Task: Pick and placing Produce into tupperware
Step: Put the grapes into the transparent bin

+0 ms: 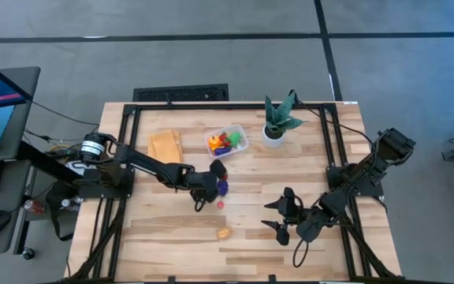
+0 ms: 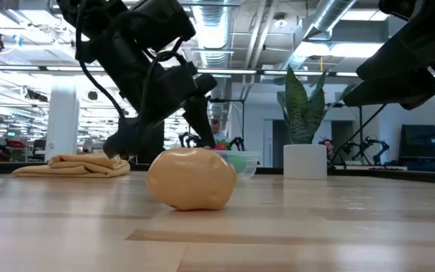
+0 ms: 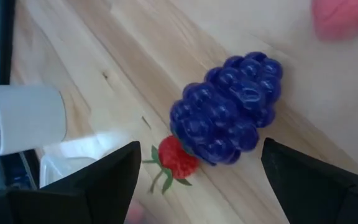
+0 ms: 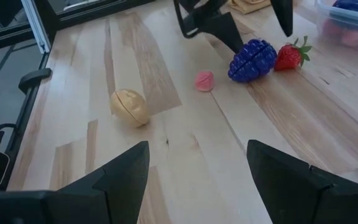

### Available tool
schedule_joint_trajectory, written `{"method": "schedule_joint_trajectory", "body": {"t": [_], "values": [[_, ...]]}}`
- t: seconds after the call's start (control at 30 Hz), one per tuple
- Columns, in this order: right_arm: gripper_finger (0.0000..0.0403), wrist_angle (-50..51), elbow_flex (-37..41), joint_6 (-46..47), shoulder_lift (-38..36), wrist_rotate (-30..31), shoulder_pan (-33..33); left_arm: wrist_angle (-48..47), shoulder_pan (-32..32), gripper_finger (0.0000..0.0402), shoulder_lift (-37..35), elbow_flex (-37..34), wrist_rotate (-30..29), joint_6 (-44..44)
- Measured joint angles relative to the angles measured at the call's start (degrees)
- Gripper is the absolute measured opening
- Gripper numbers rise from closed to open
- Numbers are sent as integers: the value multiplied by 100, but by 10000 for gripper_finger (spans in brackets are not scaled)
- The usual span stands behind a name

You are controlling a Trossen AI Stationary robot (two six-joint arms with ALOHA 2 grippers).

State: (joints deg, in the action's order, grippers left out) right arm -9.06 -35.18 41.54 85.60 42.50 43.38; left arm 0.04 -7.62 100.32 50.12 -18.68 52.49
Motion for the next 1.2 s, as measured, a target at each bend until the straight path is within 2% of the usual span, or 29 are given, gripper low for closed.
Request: {"method": "schedule_joint_trajectory", "body": {"t": [0.3,0.5,0.6,0.9,1.03,1.2], "values": [[265,89,0,0,0,9,-2,-331,7,323,10,441,736,35],[265,89,0,0,0,13,-2,-866,23,323,10,768,859,-199],[265,89,0,0,0,13,-2,-982,91,323,10,846,1124,-399],[265,87,0,2,0,11,-2,-952,360,323,10,862,1557,-674],[265,86,0,2,0,11,-2,-879,449,323,74,868,1930,-824],[265,86,0,3,0,7,-2,-702,452,323,314,916,1957,-875]]}}
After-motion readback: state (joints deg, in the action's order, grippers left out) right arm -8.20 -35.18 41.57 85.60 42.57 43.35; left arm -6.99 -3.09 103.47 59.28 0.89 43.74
